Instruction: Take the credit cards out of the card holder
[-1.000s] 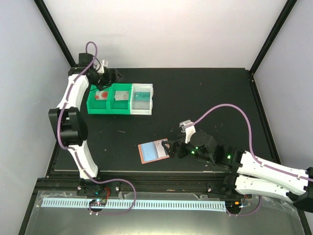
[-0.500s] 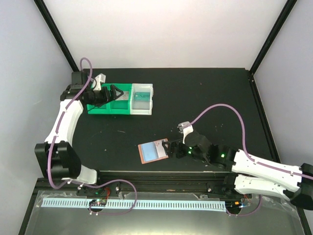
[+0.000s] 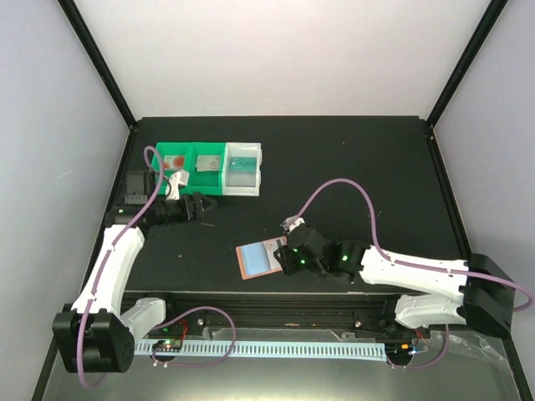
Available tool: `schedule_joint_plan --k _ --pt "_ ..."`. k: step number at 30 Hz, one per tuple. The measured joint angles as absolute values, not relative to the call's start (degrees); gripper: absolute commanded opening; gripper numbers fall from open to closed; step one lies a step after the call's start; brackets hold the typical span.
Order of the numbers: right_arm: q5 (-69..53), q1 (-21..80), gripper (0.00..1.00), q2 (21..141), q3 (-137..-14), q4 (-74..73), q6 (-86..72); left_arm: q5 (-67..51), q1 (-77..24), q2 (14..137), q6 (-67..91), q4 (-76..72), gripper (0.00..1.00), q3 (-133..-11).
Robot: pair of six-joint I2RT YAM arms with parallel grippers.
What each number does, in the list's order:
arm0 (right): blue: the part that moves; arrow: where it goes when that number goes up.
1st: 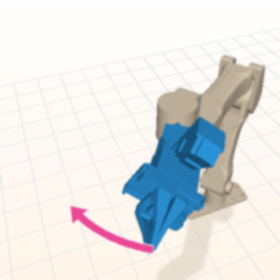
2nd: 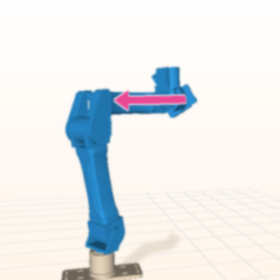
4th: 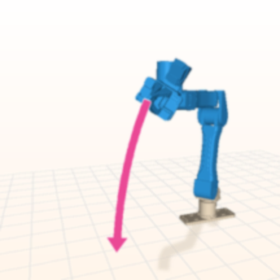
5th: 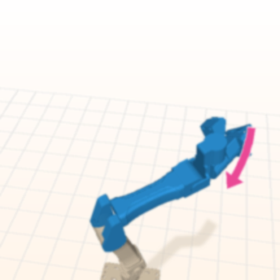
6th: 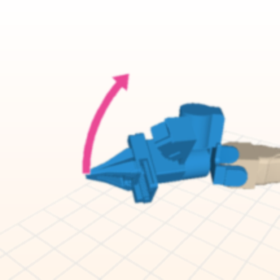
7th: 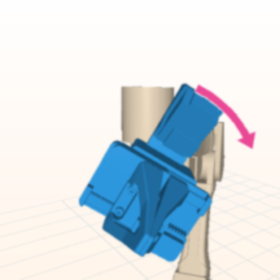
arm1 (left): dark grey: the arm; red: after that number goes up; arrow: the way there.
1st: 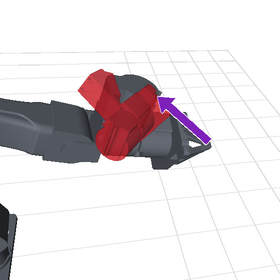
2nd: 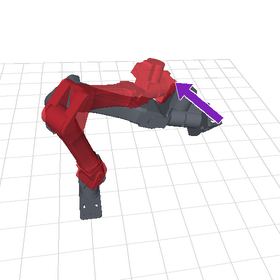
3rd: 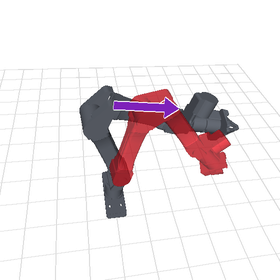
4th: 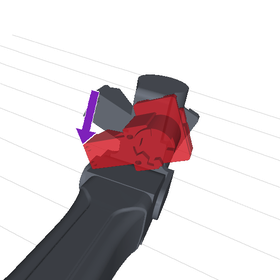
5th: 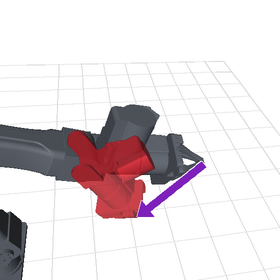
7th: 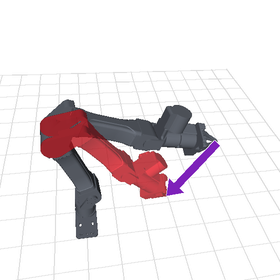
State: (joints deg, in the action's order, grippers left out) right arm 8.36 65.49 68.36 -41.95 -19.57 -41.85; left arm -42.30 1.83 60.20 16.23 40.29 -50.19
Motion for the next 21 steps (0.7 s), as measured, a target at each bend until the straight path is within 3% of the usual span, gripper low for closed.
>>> schedule_joint_plan --k 11,21 --pt "5.2 64.7 0.26 81.9 -41.9 -13.9 -41.9 -44.2 -8.6 54.0 24.7 31.4 0.71 -36.0" --pt "5.2 59.9 0.26 85.4 -41.0 -10.9 -40.8 -43.7 -16.6 54.1 31.0 22.5 0.69 -28.8"
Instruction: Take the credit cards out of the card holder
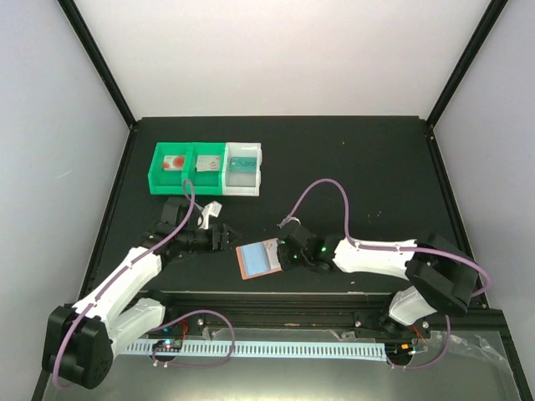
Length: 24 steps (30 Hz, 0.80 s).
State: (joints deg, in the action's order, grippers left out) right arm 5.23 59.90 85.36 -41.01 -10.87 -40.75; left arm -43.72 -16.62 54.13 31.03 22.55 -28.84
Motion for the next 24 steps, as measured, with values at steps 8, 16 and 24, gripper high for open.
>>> schedule_joint_plan --k 8,16,24 --pt "4.1 58.3 0.26 88.5 -40.3 -8.7 -40.0 -43.5 -18.7 54.5 33.9 17.5 0.64 -25.6" --pt "1.7 58.1 0.27 88.9 -38.6 -6.1 -40.4 -42.9 -20.0 55.0 36.2 15.3 0.56 -23.2" --pt "-0.9 59.5 0.27 87.7 -35.7 -2.0 -43.2 -42.0 -20.0 55.7 37.0 13.1 0.44 -22.2"
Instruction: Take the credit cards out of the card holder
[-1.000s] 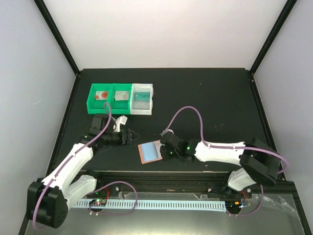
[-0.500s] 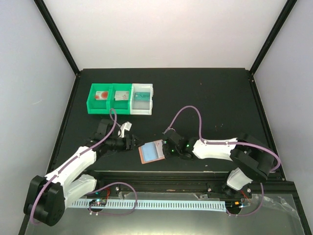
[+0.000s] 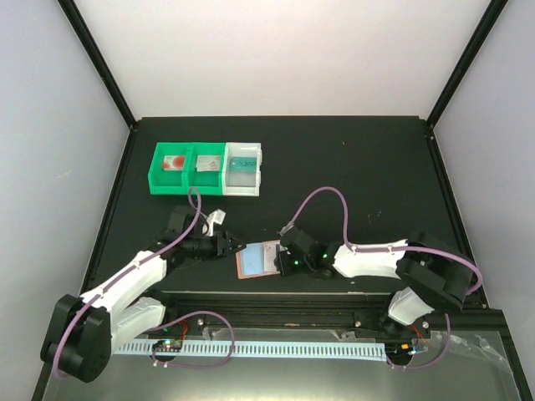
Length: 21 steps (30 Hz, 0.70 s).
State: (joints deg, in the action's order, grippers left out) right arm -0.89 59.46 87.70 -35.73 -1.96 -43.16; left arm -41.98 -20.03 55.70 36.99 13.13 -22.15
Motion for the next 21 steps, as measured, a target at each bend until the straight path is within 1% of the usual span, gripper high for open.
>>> schedule_joint_plan --k 3,7,13,21 --pt "-2.0 60.5 0.27 87.2 -35.2 -1.7 -44.3 -42.1 -20.0 57.8 37.2 11.6 0.39 -21.9" --pt "-3.3 61.2 0.27 87.1 -35.2 -1.8 -45.3 -42.5 -20.6 61.0 37.3 9.9 0.36 -21.9" --pt "-3.0 61.4 0.26 86.2 -35.2 -3.5 -45.8 -43.2 -22.1 63.8 37.3 7.8 0.36 -21.9" --pt "-0.3 61.4 0.19 83.5 -35.2 -5.4 -46.5 -43.8 -25.4 67.2 39.3 3.4 0.33 -21.9"
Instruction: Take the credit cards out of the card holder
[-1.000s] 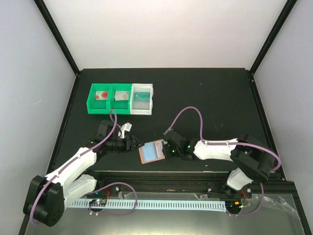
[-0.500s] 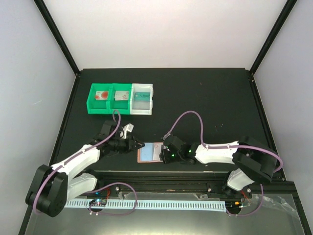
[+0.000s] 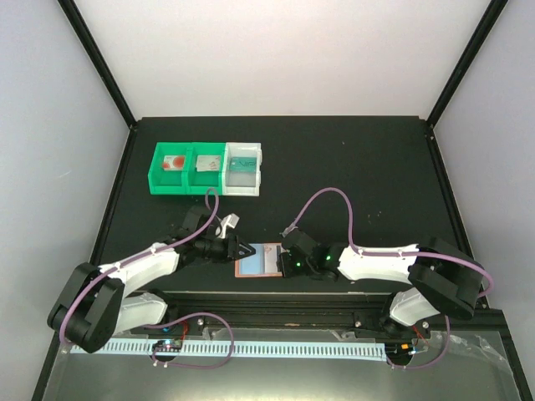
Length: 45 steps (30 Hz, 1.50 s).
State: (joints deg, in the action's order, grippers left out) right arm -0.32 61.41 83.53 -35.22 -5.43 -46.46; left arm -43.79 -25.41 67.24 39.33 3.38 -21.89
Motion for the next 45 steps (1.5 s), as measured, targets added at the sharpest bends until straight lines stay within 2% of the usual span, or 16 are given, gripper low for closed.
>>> schedule_joint_plan --k 10,14,16,25,34,45 --pt "2.7 61.4 0.16 84.2 -35.4 -6.0 -46.6 -43.4 -28.1 71.0 42.1 -2.2 0.30 -20.9" --pt "2.5 61.4 0.12 85.6 -35.0 -5.5 -47.0 -42.2 -29.8 72.1 43.0 -3.7 0.39 -20.6" --pt "2.5 61.4 0.11 85.8 -34.3 -4.6 -47.3 -41.4 -30.6 72.4 43.7 -4.6 0.40 -20.5" --pt "2.6 61.4 0.05 85.5 -32.1 -0.6 -48.4 -37.3 -34.7 78.2 48.2 -10.0 0.29 -19.6" --pt "2.3 61.4 0.04 85.4 -30.0 3.9 -49.5 -34.2 -35.8 79.2 51.9 -14.1 0.28 -17.8" --pt "1.3 61.9 0.11 82.6 -27.9 4.5 -50.7 -31.9 -35.8 75.0 51.1 -10.2 0.29 -17.6"
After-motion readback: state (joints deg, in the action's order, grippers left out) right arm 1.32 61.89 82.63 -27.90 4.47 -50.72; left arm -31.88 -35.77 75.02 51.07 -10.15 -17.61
